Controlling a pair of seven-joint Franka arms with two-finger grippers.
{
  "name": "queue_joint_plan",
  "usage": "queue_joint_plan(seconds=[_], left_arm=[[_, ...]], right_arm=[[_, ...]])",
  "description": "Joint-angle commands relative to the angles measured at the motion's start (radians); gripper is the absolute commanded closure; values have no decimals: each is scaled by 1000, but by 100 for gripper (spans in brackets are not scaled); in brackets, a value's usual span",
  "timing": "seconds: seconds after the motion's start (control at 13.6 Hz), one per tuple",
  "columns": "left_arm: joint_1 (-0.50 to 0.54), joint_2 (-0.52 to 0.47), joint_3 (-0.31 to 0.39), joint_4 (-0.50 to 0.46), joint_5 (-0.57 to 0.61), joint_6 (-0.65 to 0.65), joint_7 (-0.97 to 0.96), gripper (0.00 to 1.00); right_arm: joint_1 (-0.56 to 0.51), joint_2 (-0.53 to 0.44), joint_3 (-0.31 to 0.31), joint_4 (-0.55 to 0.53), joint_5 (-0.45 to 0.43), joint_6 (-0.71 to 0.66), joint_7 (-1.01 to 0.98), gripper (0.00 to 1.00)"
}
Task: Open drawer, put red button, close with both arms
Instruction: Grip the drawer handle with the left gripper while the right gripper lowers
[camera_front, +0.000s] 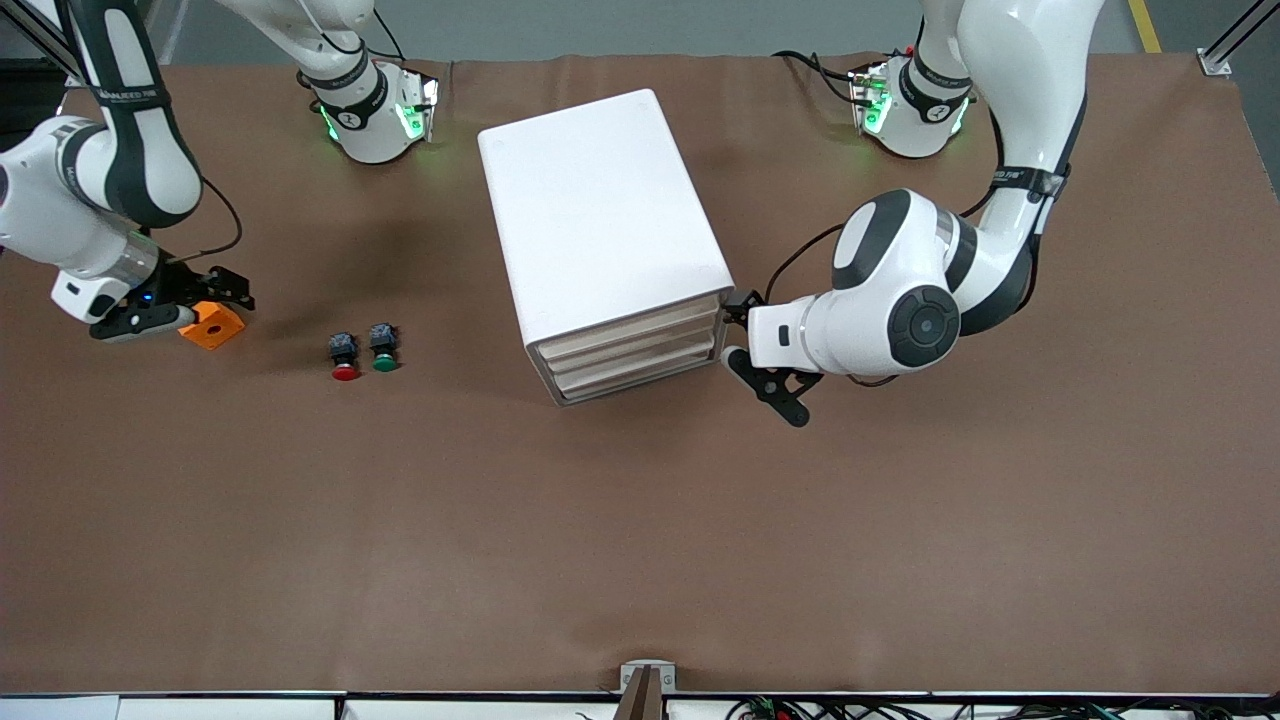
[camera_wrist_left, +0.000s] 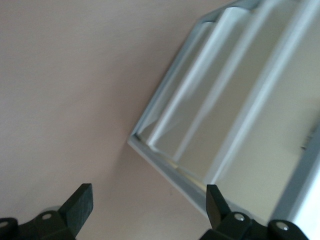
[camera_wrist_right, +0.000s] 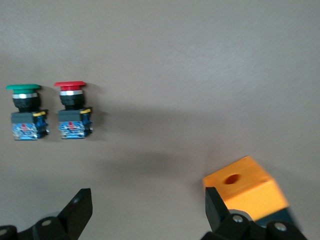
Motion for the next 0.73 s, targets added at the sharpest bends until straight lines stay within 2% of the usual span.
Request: queue_joint_plan(seconds=[0.0,0.22,0.37,0.66], left_arm=[[17,50,-7,20,-94,-1,137,0],[6,99,-7,20,-177,-1,214,0],[0,120,-10,22,-194,-1,216,0],[-2,165,-12,25,-257,-1,314,0]], right_arm=[[43,-46,-1,-55,66,54,65,0],[182,-47,-3,-128,92,195,247,0],[250,-44,-3,-164,92,292,292,0],[273,25,-4,-167,92,370,291,0]])
